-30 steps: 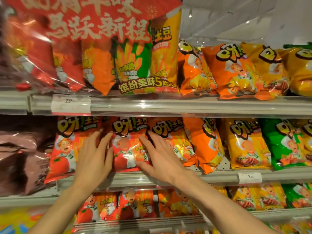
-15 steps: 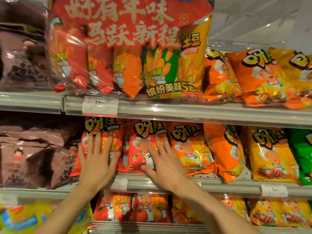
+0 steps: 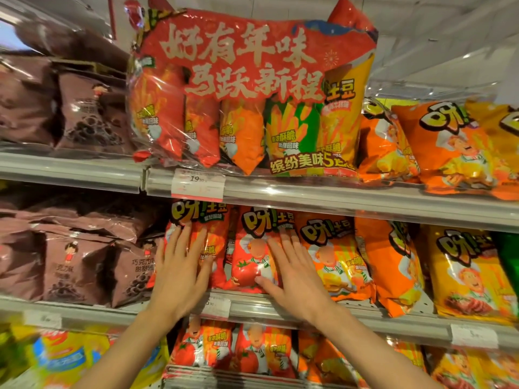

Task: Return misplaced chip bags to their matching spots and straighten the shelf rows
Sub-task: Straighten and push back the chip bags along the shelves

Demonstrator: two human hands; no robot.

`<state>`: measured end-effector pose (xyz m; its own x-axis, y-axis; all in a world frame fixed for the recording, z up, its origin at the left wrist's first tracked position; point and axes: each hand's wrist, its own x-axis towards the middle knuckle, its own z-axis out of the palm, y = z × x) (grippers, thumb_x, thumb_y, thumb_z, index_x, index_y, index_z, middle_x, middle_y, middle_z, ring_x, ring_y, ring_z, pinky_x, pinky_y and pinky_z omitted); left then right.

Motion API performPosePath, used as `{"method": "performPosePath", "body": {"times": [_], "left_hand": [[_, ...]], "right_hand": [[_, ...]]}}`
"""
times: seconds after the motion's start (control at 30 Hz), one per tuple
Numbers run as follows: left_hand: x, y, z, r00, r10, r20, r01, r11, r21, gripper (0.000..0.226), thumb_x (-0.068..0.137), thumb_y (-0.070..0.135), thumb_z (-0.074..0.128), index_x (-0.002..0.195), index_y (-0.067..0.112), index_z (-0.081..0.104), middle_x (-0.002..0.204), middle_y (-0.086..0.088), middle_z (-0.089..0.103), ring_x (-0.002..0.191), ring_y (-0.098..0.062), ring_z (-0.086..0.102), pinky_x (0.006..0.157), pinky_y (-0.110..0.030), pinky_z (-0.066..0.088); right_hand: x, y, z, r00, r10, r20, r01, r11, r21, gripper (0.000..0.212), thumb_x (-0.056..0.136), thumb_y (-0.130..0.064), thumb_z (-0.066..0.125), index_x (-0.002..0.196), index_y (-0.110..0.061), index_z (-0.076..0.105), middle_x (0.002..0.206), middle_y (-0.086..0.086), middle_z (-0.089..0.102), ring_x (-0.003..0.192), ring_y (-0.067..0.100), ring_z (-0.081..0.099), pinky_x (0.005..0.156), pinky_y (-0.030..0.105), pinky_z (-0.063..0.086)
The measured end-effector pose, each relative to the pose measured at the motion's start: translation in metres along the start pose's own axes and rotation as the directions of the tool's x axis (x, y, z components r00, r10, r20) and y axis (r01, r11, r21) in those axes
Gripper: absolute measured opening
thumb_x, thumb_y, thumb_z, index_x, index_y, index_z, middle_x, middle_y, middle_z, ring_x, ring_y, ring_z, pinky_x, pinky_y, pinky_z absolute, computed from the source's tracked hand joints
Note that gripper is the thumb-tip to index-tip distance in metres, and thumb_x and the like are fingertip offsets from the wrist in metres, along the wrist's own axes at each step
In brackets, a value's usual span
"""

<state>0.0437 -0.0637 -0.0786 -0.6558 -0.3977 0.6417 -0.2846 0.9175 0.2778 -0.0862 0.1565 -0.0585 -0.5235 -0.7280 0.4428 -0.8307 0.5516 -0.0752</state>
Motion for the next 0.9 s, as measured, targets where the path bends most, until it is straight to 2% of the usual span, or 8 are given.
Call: {"method": "performPosePath", "body": {"times": [0.07,0.17,0.27,0.4,0.57,0.63,0.77,0.9], "left_hand": [[-0.005,0.008,-0.003,0.998,0.041,-0.038,-0.044,0.996,-0.082,0.060,0.094,0.044,0.037,0.149,0.020,0.039,0.156,-0.011,0.033,0.145,-0.030,0.026,0.117,-0.051,0.025],[-0.012,0.032,-0.004,0.996,0.061,-0.061,-0.074,0.967,-0.245,0.056,0.093,0.039,0.042,0.146,0.019,0.042,0.150,-0.006,0.038,0.139,-0.024,0.036,0.112,-0.042,0.033],[-0.017,0.072,0.001,0.997,0.046,-0.057,-0.065,0.917,-0.395,0.052,0.094,0.034,0.049,0.145,0.023,0.042,0.145,0.001,0.040,0.134,-0.013,0.037,0.107,-0.035,0.035],[-0.021,0.132,0.011,0.998,0.067,-0.014,-0.065,0.847,-0.528,0.050,0.096,0.029,0.057,0.143,0.029,0.041,0.140,0.012,0.039,0.127,-0.004,0.038,0.102,-0.031,0.038],[-0.029,0.214,0.025,0.985,0.165,0.045,-0.096,0.748,-0.656,0.047,0.095,0.029,0.058,0.139,0.038,0.043,0.121,0.020,0.043,0.099,0.004,0.051,0.083,-0.009,0.040],[-0.031,0.248,0.030,0.980,0.191,0.063,-0.094,0.712,-0.695,0.042,0.096,0.031,0.057,0.135,0.038,0.045,0.120,0.017,0.048,0.092,0.000,0.058,0.077,-0.010,0.045],[-0.035,0.320,0.043,0.965,0.245,0.088,-0.105,0.675,-0.730,0.042,0.095,0.026,0.060,0.133,0.037,0.047,0.106,0.012,0.053,0.085,-0.004,0.058,0.069,-0.007,0.042],[-0.035,0.392,0.067,0.966,0.243,0.087,-0.118,0.713,-0.691,0.043,0.093,0.025,0.063,0.132,0.033,0.049,0.106,0.012,0.055,0.085,-0.002,0.058,0.068,-0.006,0.039]], "right_hand": [[-0.006,0.004,-0.009,0.998,0.039,-0.041,-0.035,0.995,0.097,0.081,0.097,-0.069,0.033,0.159,-0.030,-0.002,0.168,0.001,-0.002,0.154,0.018,-0.008,0.121,0.030,-0.006],[-0.020,0.010,-0.030,0.989,0.099,-0.112,-0.068,0.967,0.247,0.077,0.098,-0.060,0.042,0.159,-0.029,0.006,0.166,-0.002,0.013,0.152,0.013,0.009,0.123,0.031,0.013],[-0.040,0.025,-0.051,0.972,0.154,-0.175,-0.096,0.948,0.302,0.073,0.099,-0.053,0.049,0.157,-0.027,0.015,0.157,-0.007,0.029,0.138,0.007,0.034,0.108,0.027,0.035],[-0.078,0.055,-0.076,0.948,0.256,-0.188,-0.181,0.922,0.343,0.068,0.097,-0.051,0.053,0.154,-0.033,0.020,0.150,-0.010,0.040,0.131,0.008,0.044,0.101,0.026,0.040],[-0.126,0.110,-0.107,0.896,0.395,-0.203,-0.293,0.870,0.397,0.056,0.094,-0.045,0.061,0.144,-0.036,0.038,0.112,-0.018,0.059,0.086,0.002,0.060,0.079,0.027,0.050],[-0.144,0.140,-0.120,0.870,0.438,-0.227,-0.320,0.851,0.417,0.052,0.093,-0.042,0.063,0.140,-0.033,0.042,0.103,-0.017,0.061,0.078,0.005,0.062,0.076,0.034,0.053],[-0.181,0.206,-0.141,0.820,0.509,-0.263,-0.372,0.822,0.431,0.048,0.092,-0.040,0.065,0.136,-0.033,0.046,0.100,-0.012,0.063,0.071,0.006,0.063,0.075,0.039,0.055],[-0.216,0.280,-0.160,0.791,0.550,-0.269,-0.416,0.806,0.421,0.048,0.093,-0.041,0.064,0.136,-0.030,0.046,0.098,-0.013,0.060,0.076,0.001,0.061,0.069,0.027,0.049]]}}
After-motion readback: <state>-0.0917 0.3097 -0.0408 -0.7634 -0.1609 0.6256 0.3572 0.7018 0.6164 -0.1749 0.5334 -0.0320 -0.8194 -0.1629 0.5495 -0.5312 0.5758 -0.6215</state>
